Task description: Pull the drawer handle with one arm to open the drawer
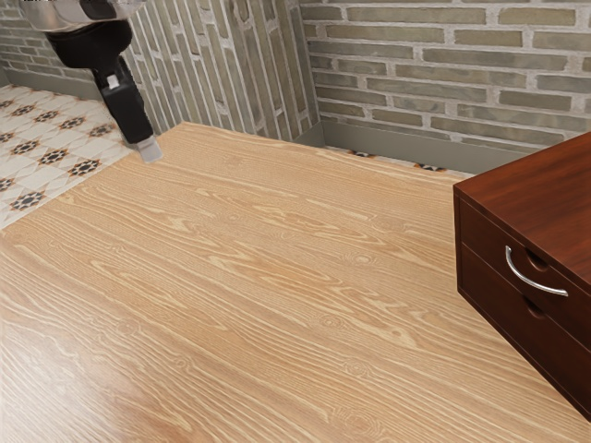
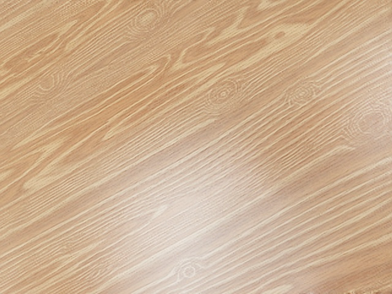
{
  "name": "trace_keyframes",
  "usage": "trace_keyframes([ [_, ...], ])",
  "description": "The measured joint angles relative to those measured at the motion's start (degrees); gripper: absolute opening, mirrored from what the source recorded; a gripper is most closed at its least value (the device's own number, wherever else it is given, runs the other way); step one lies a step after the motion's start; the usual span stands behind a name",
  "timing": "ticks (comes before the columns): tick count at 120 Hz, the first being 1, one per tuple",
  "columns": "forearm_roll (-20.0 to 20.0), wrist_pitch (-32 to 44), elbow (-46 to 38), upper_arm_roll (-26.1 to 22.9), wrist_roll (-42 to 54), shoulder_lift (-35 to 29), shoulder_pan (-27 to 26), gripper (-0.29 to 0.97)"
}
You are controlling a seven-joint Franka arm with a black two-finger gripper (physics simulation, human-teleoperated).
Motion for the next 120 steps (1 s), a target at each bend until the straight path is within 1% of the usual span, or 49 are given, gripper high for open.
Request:
trace_keyframes([
  [18,-0.50,-0.65,-0.30,0.11,5.69,0.12,1.77,0.68],
  [33,-0.58,-2.25,-0.80,0.46,17.41,-0.23,1.10,0.68],
  [41,-0.71,-3.90,-0.99,0.32,25.21,-0.59,1.02,0.68],
  [49,-0.79,-5.46,-1.05,0.19,32.42,-1.54,0.05,0.68],
  [55,-0.76,-6.48,-2.14,0.35,37.34,-2.46,-2.77,0.68],
  [59,-0.78,-7.07,-4.27,0.10,40.40,-4.66,-4.31,0.68],
  [63,-0.83,-7.56,-6.60,-1.14,43.32,-7.08,-3.71,0.68],
  [71,-0.88,-8.30,-11.75,-8.22,48.72,-11.61,3.74,0.68],
  [75,-0.85,-8.58,-13.49,-10.69,51.36,-13.86,5.76,0.68],
  [81,-0.86,-8.94,-14.64,-12.33,55.25,-15.69,6.57,0.68],
  [93,-0.91,-9.42,-15.28,-13.21,62.37,-17.82,6.60,0.68],
  [97,-0.93,-9.30,-16.73,-13.15,64.52,-19.44,5.70,0.68],
  [104,-0.95,-7.74,-22.95,-10.92,68.00,-23.44,1.72,0.68],
  [115,-0.95,-2.66,-32.74,-4.49,72.77,-25.04,-9.09,0.68],
  [120,-0.89,0.04,-35.32,-2.60,74.72,-25.21,-12.66,0.68],
])
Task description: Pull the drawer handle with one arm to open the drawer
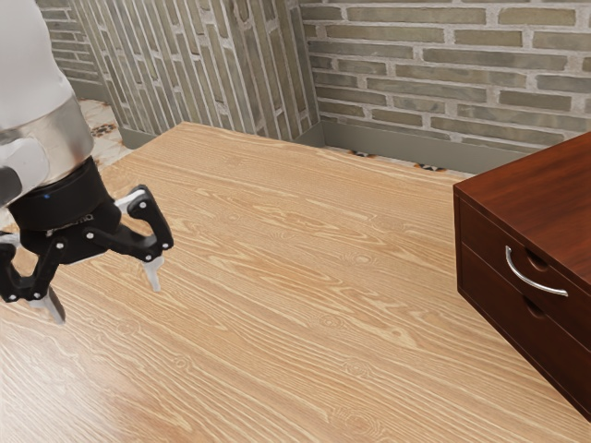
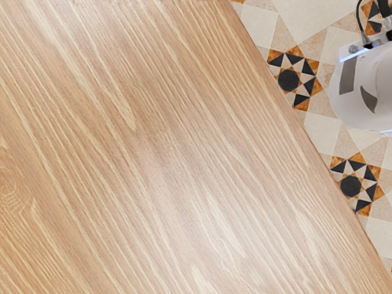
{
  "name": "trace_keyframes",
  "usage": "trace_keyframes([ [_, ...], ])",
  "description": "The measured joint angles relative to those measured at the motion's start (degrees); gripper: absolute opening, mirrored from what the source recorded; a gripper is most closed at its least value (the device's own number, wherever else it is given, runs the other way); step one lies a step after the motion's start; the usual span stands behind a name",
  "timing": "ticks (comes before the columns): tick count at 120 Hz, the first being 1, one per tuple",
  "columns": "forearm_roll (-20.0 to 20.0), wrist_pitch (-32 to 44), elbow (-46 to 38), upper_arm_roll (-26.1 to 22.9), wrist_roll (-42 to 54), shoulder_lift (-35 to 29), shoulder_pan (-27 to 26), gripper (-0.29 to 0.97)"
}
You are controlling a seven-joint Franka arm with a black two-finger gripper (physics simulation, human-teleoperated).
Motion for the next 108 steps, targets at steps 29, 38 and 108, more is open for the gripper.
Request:
trace_keyframes([
  [29,0.67,9.99,-2.19,1.51,8.62,3.29,-6.29,0.68],
  [38,0.71,13.36,-2.71,1.51,10.33,4.24,-6.86,0.68],
  [108,3.94,25.02,3.56,2.76,11.44,16.88,-17.00,0.68],
])
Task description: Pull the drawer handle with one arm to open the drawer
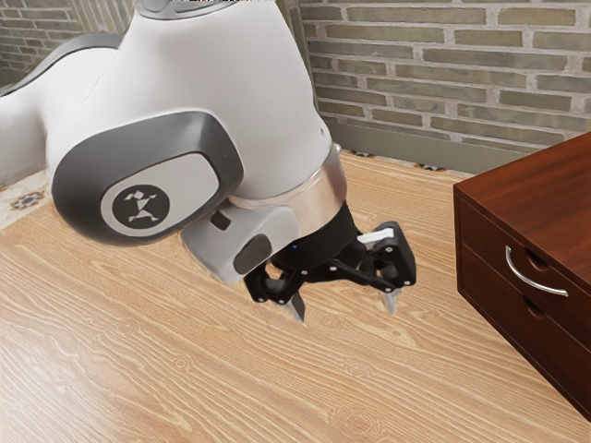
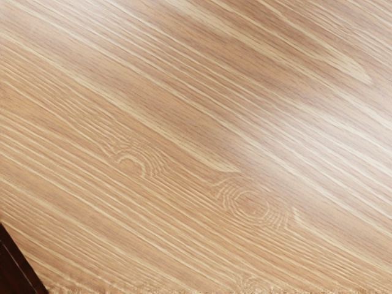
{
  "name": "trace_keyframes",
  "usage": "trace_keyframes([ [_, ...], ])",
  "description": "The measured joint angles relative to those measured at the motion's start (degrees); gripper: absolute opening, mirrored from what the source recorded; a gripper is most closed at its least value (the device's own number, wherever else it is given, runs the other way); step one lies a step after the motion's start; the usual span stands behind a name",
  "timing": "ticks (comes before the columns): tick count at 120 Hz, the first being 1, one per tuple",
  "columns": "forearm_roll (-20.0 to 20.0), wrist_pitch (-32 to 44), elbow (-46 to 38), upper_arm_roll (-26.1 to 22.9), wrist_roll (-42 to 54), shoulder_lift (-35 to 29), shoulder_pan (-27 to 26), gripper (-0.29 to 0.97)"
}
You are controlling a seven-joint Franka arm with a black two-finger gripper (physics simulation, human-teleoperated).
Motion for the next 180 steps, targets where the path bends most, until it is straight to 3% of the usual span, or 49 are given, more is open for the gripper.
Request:
trace_keyframes([
  [29,-0.61,3.31,6.77,-0.11,-1.36,8.00,-1.08,0.68],
  [48,-3.45,4.31,14.01,-0.08,-1.87,15.56,-0.18,0.68],
  [76,-7.93,4.77,19.25,-0.25,-2.40,20.60,4.25,0.68],
  [139,-10.10,5.65,22.27,-0.78,-3.26,21.44,2.78,0.68],
  [180,-13.01,10.13,23.35,-1.49,-3.76,24.86,3.06,0.68],
])
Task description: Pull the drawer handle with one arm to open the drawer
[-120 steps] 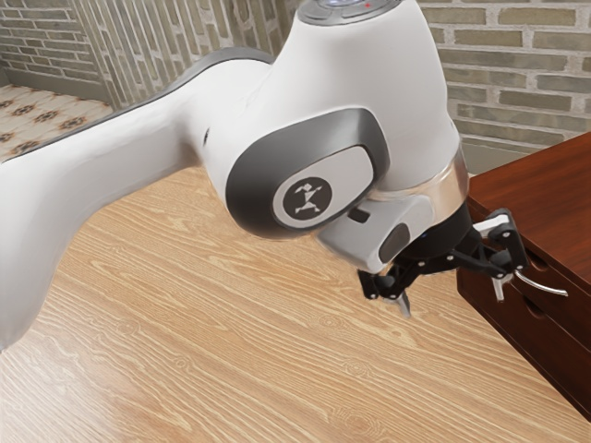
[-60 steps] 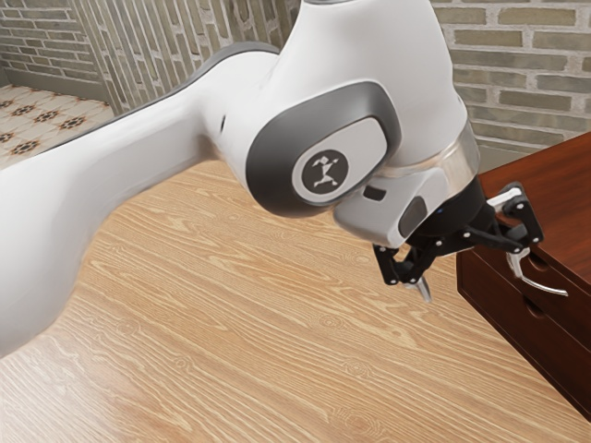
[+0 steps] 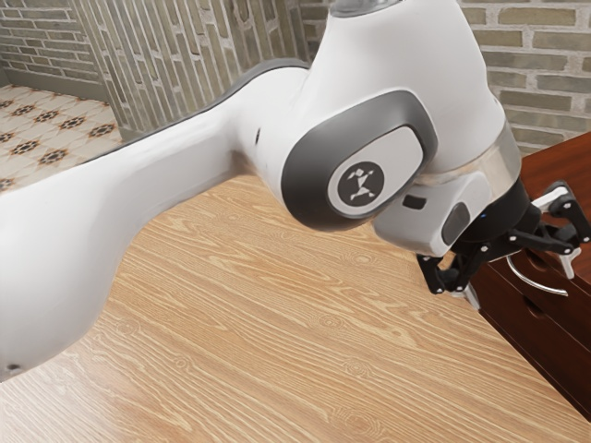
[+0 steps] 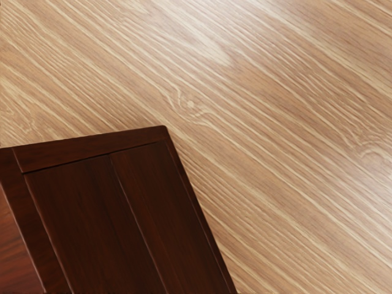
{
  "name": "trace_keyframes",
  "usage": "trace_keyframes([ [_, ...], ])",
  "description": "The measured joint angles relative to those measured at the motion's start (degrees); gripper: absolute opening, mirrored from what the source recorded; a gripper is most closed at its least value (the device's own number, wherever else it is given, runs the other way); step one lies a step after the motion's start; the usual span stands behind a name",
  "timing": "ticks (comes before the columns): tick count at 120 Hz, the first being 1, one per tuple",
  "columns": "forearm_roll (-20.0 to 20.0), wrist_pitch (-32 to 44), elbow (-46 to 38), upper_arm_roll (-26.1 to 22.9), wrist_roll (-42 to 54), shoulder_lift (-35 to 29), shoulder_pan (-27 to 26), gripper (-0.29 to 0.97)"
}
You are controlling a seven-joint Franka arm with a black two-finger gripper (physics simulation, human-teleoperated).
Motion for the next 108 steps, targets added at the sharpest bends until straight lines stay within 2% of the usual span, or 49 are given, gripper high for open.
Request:
trace_keyframes([
  [35,-0.06,1.96,-2.44,0.47,-0.43,0.30,0.67,0.68],
  [54,-0.14,4.09,-7.24,0.66,-0.81,-2.42,1.14,0.68],
  [97,-0.57,10.60,-7.60,0.57,-1.58,-0.68,1.13,0.68],
  [108,-0.58,11.50,-7.69,0.57,-1.73,-0.43,1.14,0.62],
])
